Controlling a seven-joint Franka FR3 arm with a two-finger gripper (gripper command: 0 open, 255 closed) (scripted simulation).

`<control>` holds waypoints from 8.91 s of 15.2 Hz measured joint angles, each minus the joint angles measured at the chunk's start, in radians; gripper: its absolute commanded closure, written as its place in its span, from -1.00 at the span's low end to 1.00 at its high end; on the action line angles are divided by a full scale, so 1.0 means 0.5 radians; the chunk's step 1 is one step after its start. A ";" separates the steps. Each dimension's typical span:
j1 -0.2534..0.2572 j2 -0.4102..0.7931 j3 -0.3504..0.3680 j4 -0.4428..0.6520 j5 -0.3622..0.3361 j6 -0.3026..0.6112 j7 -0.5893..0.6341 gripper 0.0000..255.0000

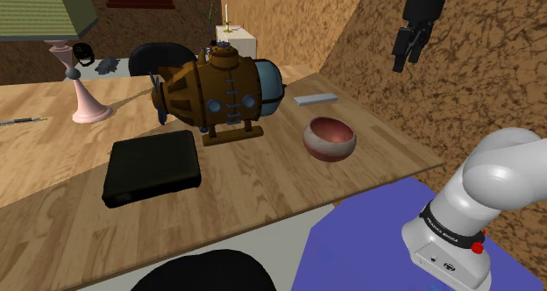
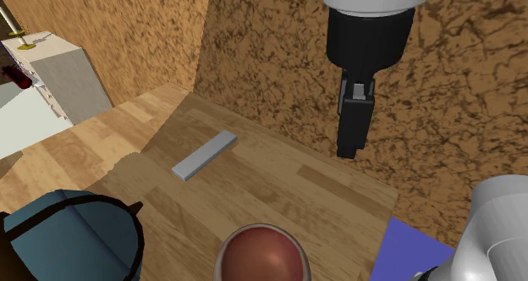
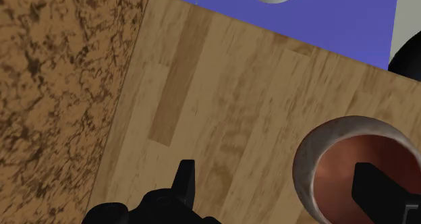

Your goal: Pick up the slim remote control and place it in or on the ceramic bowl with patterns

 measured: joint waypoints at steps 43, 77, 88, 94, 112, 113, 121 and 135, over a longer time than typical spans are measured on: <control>0.167 2.350 -0.689 0.947 0.553 1.558 -2.770 -1.00; 0.190 2.187 -0.724 1.089 0.473 1.265 -2.721 1.00; 0.194 2.111 -0.739 1.294 0.432 0.991 -2.693 1.00; 0.190 2.099 -0.743 1.429 0.424 0.845 -2.685 1.00; 0.521 0.923 -0.423 0.144 0.043 1.006 -1.929 1.00; 0.535 0.863 -0.388 0.086 0.041 1.002 -1.877 1.00; 0.641 0.456 -0.119 -0.279 0.098 0.946 -1.526 1.00; 0.676 0.413 -0.046 -0.641 0.128 1.261 -1.421 1.00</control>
